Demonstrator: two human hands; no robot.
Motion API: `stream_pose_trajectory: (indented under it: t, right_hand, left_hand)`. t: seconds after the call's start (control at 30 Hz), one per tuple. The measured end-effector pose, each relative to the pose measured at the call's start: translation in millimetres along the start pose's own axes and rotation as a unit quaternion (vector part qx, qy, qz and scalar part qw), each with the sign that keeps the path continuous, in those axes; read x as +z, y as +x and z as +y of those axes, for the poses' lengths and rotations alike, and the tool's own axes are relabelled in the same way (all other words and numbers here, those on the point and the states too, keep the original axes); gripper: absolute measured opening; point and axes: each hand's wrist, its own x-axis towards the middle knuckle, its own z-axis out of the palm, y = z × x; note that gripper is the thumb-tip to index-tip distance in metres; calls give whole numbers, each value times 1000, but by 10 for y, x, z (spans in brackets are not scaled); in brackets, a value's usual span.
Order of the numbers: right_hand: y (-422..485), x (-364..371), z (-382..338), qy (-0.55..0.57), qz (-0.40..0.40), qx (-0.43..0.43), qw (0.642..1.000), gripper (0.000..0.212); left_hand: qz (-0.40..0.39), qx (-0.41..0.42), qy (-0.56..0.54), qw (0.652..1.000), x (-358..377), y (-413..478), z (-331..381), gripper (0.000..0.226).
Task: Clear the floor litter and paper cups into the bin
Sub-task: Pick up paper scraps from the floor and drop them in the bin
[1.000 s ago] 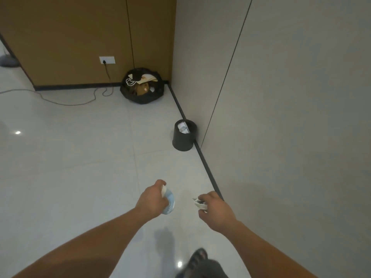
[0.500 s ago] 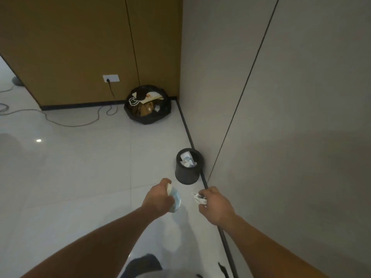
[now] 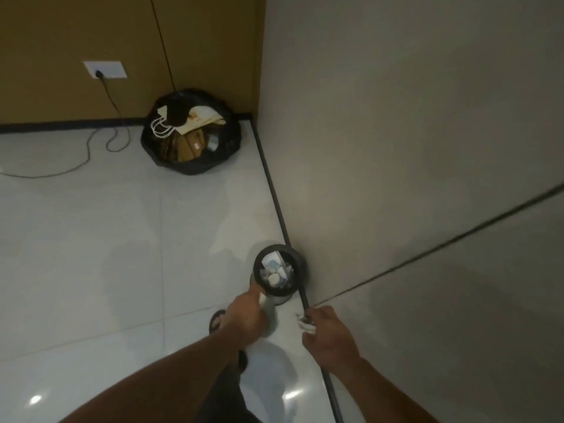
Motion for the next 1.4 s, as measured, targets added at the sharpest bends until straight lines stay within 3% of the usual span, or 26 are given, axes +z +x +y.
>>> stream_pose_trajectory:
  t: [0.2,0.33,0.47,0.6,0.7,0.77,0.97,1.17,1.4]
  right_hand:
    - [1406,276,66,41,-13,47,998,38]
    - [2403,810,343,75,-15,125,989,30]
    - [3349,1422,671,51,-39,119,991,34]
    - [4088,1794,986,39,-7,137,990,41]
    - [4403,1959,1136,26,7,129,991,57]
    - [4430,2003,1167,45,10,131,990,69]
    - [3963,1827,1011,52,-30,115,991,71]
    - [3285,1020,337,38,-51,76,995,72]
    - [2447,65,-454,6,-61,-19,998,73]
  left_hand:
    - [-41,-72,13,996,-43,1393,-277,42]
    - [-23,-46,-7,999,368,2357,-601,31]
    - [-4,-34,-33,999,871,3188,-871,16]
    - [-8,-38,-29,999,1287,3817,-1063,26]
    - [-15,-30,-48,998,1467,4049,-1152,42]
    - [-28,-34,-49,998,1513,4038,-1239,45]
    - [-30,-35,-2,999,1255,3588,-1378,52]
    - [-27,-63,44,997,414,2923,-1074,77]
    - [26,-89,54,994,-632,1793,-605,81]
